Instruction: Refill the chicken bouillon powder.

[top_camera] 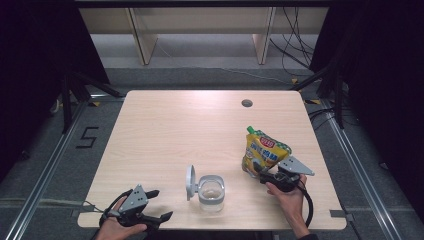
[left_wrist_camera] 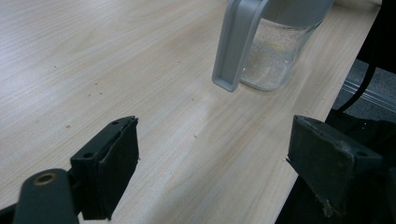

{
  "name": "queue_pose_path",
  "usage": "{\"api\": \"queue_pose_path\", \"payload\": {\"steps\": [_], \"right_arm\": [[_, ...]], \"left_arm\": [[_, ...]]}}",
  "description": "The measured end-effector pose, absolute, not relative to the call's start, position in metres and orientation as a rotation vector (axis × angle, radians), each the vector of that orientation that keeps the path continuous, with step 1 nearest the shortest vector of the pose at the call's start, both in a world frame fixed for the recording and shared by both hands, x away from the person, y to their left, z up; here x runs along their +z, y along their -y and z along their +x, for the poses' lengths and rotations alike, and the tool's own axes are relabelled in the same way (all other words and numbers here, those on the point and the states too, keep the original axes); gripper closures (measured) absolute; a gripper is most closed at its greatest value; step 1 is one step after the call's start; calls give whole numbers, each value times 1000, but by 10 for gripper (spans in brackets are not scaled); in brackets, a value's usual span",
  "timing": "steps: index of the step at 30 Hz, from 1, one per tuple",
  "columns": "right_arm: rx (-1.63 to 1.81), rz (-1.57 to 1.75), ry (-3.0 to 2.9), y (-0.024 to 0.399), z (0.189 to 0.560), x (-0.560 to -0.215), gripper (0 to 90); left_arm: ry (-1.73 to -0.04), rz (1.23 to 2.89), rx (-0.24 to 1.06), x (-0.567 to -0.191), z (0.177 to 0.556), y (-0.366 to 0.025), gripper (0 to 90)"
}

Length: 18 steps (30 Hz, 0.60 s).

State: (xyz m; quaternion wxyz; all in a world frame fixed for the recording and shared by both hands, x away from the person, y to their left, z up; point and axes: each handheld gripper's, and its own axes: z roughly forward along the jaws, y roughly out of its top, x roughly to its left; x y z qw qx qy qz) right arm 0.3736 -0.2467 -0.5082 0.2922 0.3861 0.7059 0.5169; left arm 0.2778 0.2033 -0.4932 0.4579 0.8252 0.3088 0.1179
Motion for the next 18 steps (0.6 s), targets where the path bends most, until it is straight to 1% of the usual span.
{"api": "queue_pose_path", "payload": {"steps": [2,7,8,9,10,11,16,18], "right_arm": [[1409,1062,-1874,244,374,-510,266],[1393,1011,-1869,246,379,-511,269],[1435,1064,-1881,243,377,-511,272],[1424,1019,-1869,243,381,-513,274],[1434,1061,-1855,241,380,-513,275],[1409,1017,-1843,243,384,-514,280],[1443,1009,-1855,240,388,-516,290],[1460,1049,-1822,238,387,-516,295]], "left_arm": [[-758,2021,293,-494,278,-203,158],[-765,2020,292,-494,277,-203,159],[-755,2035,298,-493,278,-204,159],[-757,2034,296,-493,278,-204,158],[-757,2035,297,-493,278,-204,159],[-754,2034,295,-494,278,-203,159],[-763,2022,275,-494,277,-202,159],[-765,2023,275,-494,277,-202,159]]}}
